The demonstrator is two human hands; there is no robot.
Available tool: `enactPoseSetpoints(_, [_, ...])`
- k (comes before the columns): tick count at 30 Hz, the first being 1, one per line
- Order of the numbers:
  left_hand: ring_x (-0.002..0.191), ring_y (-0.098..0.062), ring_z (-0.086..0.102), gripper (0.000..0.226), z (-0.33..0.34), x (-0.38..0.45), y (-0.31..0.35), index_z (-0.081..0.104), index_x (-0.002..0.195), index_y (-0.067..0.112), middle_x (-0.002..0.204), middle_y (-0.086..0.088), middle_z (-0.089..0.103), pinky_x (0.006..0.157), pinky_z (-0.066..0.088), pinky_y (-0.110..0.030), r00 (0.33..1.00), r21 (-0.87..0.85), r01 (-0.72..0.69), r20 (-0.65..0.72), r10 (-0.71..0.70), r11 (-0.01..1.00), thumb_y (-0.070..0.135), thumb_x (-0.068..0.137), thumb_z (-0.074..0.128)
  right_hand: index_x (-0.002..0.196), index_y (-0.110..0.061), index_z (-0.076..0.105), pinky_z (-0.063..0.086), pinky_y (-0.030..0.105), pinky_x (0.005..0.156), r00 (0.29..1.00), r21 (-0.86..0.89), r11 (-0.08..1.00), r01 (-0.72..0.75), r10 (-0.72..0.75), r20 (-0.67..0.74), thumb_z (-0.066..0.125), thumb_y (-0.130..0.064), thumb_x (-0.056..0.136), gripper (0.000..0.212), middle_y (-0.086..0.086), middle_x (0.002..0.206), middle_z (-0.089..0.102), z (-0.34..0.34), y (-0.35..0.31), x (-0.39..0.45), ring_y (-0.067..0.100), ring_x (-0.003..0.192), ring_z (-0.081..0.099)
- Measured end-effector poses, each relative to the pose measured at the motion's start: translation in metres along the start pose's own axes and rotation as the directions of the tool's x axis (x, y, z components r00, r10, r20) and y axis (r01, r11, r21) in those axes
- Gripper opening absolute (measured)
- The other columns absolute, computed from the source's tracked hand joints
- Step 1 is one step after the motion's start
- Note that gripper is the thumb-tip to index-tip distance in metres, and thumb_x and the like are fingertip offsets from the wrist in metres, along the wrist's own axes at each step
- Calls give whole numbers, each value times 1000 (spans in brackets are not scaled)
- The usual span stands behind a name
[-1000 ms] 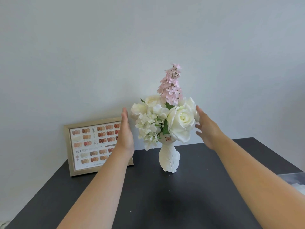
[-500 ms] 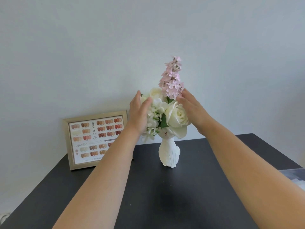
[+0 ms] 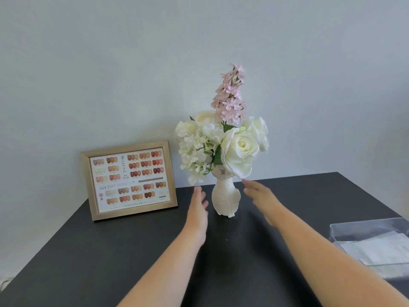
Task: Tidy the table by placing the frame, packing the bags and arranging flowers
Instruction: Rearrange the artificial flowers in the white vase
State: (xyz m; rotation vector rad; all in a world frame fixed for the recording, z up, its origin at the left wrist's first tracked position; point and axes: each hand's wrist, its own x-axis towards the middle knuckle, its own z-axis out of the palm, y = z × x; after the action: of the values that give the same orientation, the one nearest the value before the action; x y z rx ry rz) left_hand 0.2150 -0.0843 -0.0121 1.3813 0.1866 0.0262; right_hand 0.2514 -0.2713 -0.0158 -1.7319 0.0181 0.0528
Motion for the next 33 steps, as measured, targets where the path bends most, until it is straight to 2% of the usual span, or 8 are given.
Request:
enactPoseSetpoints(3, [133, -12, 47, 48, 14, -6, -11, 41, 147, 31, 147, 4, 47, 114, 27, -33, 995, 24, 14, 97, -16, 1000, 50, 106, 26, 122, -38, 59, 45, 28, 92, 998, -58, 998, 5, -2, 57, 59, -26, 95, 29, -13, 124, 62, 16, 7, -5, 9, 116, 57])
enactPoseSetpoints(7, [103, 5, 50, 40, 20, 2, -13, 48, 136, 34, 130, 10, 52, 98, 27, -28, 993, 61, -16, 117, 8, 998, 49, 107, 24, 119, -38, 58, 52, 38, 93, 999, -135, 991, 24, -30, -38, 67, -27, 90, 32, -13, 112, 63, 26, 12, 1, 12, 101, 61])
enactPoseSetpoints(13, [137, -12, 37, 56, 19, 20, -12, 34, 155, 32, 152, 6, 41, 112, 24, -32, 994, 152, 27, 103, -43, 988, 55, 105, 25, 135, -42, 51, 52, 39, 96, 998, -157, 988, 16, -25, -58, 64, -22, 91, 50, -12, 115, 64, 36, 16, 7, 10, 103, 61])
enactPoseSetpoints(16, [139, -8, 32, 52, 17, 21, -8, 27, 157, 32, 154, 9, 37, 110, 23, -29, 992, 221, -31, 123, 4, 975, 47, 107, 26, 138, -44, 47, 48, 38, 101, 997, -139, 990, 2, -12, -71, 64, -21, 91, 55, -10, 124, 61, 41, 19, 11, 13, 112, 58])
enactPoseSetpoints(19, [149, -12, 28, 60, 8, 27, -16, 23, 159, 34, 160, 13, 33, 118, 23, -35, 984, 342, -120, 169, 64, 932, 53, 103, 30, 140, -41, 46, 43, 30, 98, 997, -114, 993, 9, -17, -71, 64, -19, 91, 56, -9, 125, 59, 43, 22, 12, 11, 112, 54])
enactPoseSetpoints(22, [150, -12, 27, 64, -1, 26, -24, 24, 159, 35, 160, 13, 34, 121, 22, -36, 979, 422, -153, 190, 78, 894, 57, 99, 33, 139, -41, 47, 42, 23, 90, 997, -106, 994, 35, -43, -72, 64, -18, 91, 56, -12, 123, 60, 43, 26, 10, 5, 107, 55])
enactPoseSetpoints(26, [150, -11, 24, 57, -5, 20, -32, 21, 160, 27, 162, 8, 29, 117, 19, -28, 977, 502, -191, 183, 112, 843, 40, 107, 36, 137, -44, 47, 42, 13, 72, 994, -119, 992, 42, -53, -97, 64, -21, 91, 55, -15, 117, 62, 45, 30, 8, 3, 98, 59])
enactPoseSetpoints(33, [147, -10, 29, 56, -14, 11, -37, 22, 160, 28, 163, 5, 28, 109, 20, -21, 969, 551, -231, 200, 142, 802, 35, 107, 38, 142, -43, 40, 40, 12, 66, 990, -173, 983, 65, -85, -110, 69, -25, 87, 65, -9, 127, 60, 45, 32, -3, 1, 93, 63])
